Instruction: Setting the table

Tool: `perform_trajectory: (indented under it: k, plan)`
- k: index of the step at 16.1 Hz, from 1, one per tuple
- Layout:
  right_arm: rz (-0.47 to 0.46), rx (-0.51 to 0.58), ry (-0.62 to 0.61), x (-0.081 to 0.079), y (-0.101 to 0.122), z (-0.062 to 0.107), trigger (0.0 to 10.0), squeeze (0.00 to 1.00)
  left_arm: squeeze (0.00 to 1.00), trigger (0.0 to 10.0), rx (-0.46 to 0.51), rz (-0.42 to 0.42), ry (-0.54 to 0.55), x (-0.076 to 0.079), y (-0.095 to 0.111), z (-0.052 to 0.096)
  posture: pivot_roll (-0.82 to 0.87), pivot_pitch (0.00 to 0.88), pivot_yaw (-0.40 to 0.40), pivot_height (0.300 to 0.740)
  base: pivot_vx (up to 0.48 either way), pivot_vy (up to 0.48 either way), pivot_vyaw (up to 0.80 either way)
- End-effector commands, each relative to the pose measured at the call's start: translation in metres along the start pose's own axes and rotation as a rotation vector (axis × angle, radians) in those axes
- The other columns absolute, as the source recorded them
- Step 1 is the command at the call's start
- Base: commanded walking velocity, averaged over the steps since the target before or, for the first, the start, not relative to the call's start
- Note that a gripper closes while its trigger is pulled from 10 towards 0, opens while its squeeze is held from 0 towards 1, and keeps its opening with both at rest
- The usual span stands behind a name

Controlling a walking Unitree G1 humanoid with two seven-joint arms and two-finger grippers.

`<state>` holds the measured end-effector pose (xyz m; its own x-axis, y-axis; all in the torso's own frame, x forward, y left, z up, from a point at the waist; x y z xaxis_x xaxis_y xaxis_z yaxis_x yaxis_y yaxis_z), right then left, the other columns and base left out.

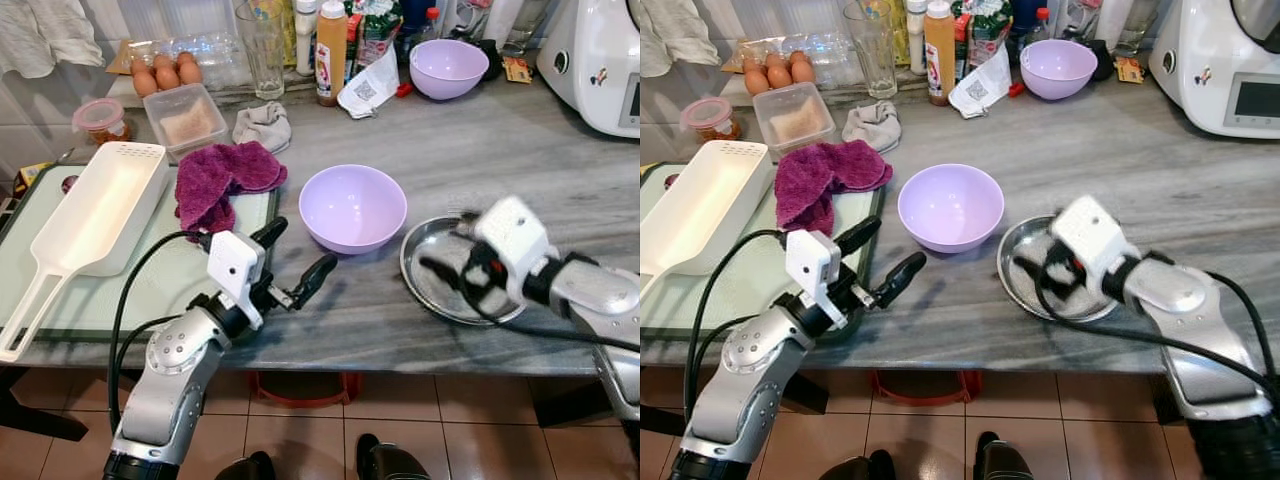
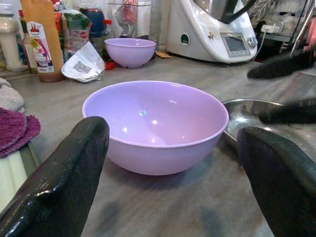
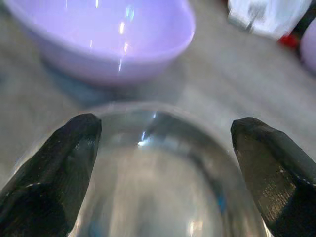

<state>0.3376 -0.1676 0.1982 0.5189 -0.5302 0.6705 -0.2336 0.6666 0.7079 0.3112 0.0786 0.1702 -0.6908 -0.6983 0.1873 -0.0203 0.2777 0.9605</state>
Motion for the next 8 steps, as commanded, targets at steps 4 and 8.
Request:
perform_trajectory:
  k: [4,8]
  plan:
    - [0.025,0.153,-0.197,0.025,0.035,-0.001,10.0,0.13,0.0,10.0,0.033,-0.017,0.046,-0.007,0.007,0.002,-0.22,0.2,0.037,0.74,0.0,0.0,0.0]
    - [-0.029,0.22,-0.329,0.011,0.048,-0.012,10.0,1.0,0.0,10.0,0.072,0.006,0.021,0.001,0.013,0.004,-0.2,0.196,0.034,0.74,0.0,0.0,0.0]
Point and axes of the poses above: a point about 5 cm out from each wrist's last joint towards the gripper, its own z axis pointing back from the gripper into the wrist, its own y axis along the axis of the wrist's last joint, x = y × z, the point moved 5 cm from there along -z, pointing out of the wrist towards the gripper, and after that the axes turned 15 degrees about z, right-handed, at the moved point
